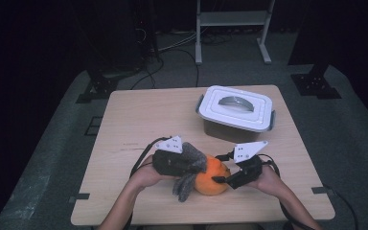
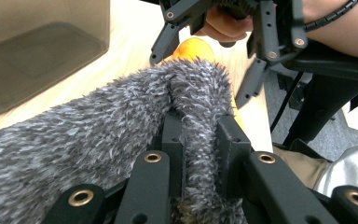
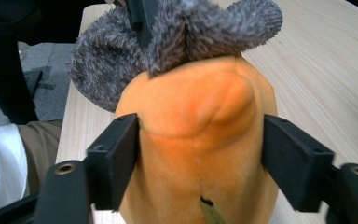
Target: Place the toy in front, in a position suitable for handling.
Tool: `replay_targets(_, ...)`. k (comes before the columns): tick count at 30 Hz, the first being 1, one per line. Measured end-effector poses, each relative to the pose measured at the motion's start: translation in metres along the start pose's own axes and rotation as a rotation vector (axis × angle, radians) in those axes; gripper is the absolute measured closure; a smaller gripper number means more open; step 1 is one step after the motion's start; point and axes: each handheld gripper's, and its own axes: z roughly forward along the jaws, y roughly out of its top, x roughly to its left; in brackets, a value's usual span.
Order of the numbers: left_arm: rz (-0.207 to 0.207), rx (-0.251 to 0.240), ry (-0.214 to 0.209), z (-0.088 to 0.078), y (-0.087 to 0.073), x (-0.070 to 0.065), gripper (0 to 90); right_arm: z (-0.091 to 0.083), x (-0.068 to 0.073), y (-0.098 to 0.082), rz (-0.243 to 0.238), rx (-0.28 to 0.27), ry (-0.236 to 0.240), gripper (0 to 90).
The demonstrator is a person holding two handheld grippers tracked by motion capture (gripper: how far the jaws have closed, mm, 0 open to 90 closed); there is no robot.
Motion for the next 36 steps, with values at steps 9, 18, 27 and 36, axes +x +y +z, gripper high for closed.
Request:
replay_targets(9,0.008,0.035,-0.003,-0.001,0.0,-0.004,75.7,-0.004,-0.003,-0.009,-0.056,0.001,-0.003,48.9)
replay_targets(18,0.016,0.009,-0.039,-0.002,0.004,-0.008,75.7,-0.008,-0.009,-0.016,-0.005,-0.033,0.005,49.0)
replay_targets(27,0.088,-0.002,-0.075,0.016,0.033,-0.016,75.7,-0.003,-0.004,-0.015,-0.022,-0.044,0.007,49.5)
replay_targets(36,0.058,0.007,-0.067,0.01,0.018,-0.006,75.8,-0.003,-0.004,-0.017,-0.038,-0.045,0.006,49.9)
